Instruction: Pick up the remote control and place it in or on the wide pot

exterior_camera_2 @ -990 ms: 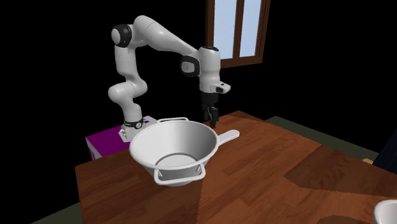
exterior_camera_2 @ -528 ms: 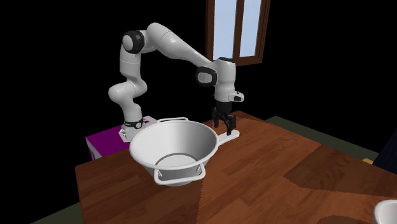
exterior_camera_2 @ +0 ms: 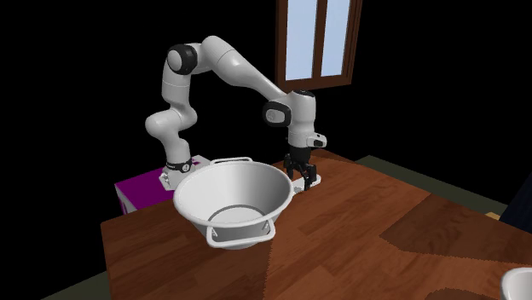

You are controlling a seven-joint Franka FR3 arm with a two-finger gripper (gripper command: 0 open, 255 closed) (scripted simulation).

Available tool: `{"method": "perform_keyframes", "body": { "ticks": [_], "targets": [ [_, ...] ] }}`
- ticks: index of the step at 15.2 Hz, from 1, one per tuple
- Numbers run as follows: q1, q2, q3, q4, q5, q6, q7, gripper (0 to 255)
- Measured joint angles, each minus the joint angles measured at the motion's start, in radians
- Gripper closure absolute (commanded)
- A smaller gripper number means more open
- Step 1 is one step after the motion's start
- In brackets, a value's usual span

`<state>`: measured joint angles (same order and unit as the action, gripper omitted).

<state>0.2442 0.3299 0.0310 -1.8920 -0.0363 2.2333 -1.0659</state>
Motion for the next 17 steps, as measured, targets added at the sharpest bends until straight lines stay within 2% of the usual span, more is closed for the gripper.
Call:
{"method": "perform_keyframes", "body": {
  "ticks": [5,6,17],
  "targets": [
    [0.000,0.002,0.000,-0.002,0.000,0.004,0.000,0],
    [0.000,0.002,0.000,-0.002,0.000,0.004,0.000,255],
    [0.000,0.000,0.000,0.002,0.000,-0.001,-0.001,255]
  ]
}}
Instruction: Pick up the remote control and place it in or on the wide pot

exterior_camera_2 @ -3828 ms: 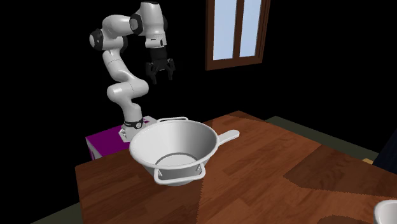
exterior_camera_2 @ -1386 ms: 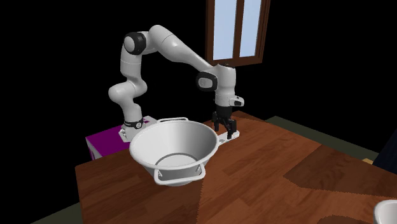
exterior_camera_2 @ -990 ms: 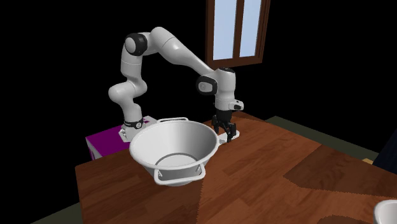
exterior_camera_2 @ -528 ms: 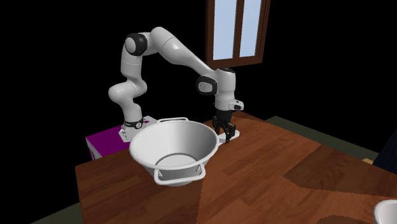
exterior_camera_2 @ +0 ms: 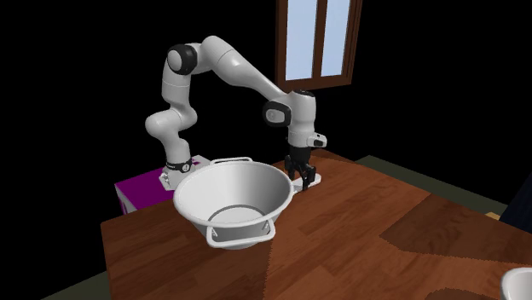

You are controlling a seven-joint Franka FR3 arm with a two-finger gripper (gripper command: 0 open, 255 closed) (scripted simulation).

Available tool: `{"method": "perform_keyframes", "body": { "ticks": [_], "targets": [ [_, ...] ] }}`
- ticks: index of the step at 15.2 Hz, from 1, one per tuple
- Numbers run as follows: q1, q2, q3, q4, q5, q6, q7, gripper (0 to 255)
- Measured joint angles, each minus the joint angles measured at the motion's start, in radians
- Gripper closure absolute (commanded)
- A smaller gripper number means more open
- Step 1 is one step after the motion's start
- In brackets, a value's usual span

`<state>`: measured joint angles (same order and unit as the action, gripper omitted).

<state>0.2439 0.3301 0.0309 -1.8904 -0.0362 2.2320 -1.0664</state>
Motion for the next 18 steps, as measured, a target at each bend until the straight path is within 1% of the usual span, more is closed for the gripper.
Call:
{"method": "perform_keyframes", "body": {
  "ticks": [4,18],
  "targets": [
    [-0.002,-0.025,0.000,0.011,0.002,-0.036,-0.004,255],
    [-0.001,-0.095,0.002,0.112,0.007,-0.207,-0.008,255]
  ]
}}
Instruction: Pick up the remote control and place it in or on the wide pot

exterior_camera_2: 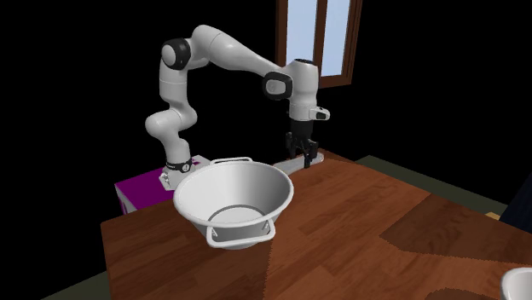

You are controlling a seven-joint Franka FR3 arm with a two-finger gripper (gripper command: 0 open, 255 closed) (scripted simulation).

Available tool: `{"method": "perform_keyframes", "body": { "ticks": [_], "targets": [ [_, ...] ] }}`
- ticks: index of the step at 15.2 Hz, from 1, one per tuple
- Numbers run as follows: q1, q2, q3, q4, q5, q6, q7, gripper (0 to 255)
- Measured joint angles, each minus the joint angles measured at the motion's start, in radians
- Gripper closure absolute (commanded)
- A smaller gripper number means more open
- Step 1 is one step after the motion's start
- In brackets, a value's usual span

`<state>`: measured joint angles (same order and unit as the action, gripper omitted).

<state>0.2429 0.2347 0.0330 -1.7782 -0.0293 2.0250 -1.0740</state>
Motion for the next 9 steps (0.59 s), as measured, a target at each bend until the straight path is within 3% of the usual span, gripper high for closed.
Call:
{"method": "perform_keyframes", "body": {
  "ticks": [9],
  "targets": [
    [0.000,-0.025,0.000,0.086,0.002,-0.112,-0.004,255]
  ]
}}
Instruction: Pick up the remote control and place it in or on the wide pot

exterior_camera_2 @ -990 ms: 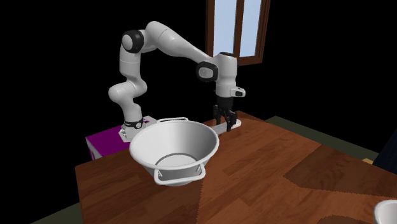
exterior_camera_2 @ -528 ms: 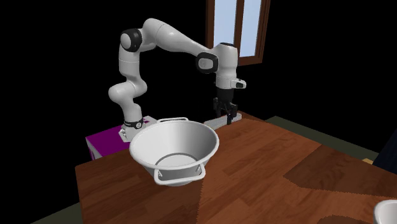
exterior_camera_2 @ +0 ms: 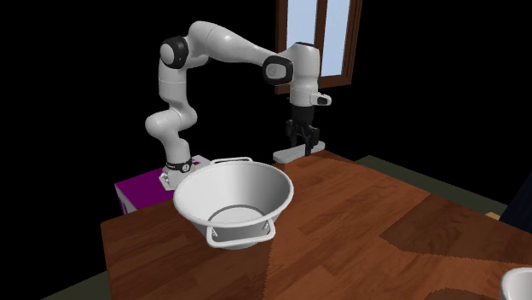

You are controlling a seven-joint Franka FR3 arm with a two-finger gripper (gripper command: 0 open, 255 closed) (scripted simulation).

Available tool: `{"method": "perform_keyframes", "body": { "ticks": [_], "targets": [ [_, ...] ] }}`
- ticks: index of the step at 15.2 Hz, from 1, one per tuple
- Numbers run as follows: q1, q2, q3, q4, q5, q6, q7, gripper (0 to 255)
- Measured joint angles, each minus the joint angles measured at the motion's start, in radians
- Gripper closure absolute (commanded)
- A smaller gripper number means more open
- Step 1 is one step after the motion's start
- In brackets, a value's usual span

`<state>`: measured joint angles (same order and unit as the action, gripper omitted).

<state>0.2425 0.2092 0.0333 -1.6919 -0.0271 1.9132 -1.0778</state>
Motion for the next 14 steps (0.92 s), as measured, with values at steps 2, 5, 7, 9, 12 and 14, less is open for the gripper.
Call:
{"method": "perform_keyframes", "body": {
  "ticks": [2,5,7,9,12,14],
  "targets": [
    [0.001,-0.003,0.001,0.024,0.000,-0.027,0.002,255],
    [0.002,-0.008,0.002,0.055,0.000,-0.063,0.003,255],
    [0.001,-0.009,0.001,0.080,0.001,-0.089,0.000,255],
    [0.001,-0.006,0.001,0.112,0.001,-0.118,-0.001,255],
    [0.002,-0.016,0.002,0.139,0.001,-0.155,0.000,255],
    [-0.006,-0.019,-0.003,0.153,0.003,-0.171,-0.014,255]
  ]
}}
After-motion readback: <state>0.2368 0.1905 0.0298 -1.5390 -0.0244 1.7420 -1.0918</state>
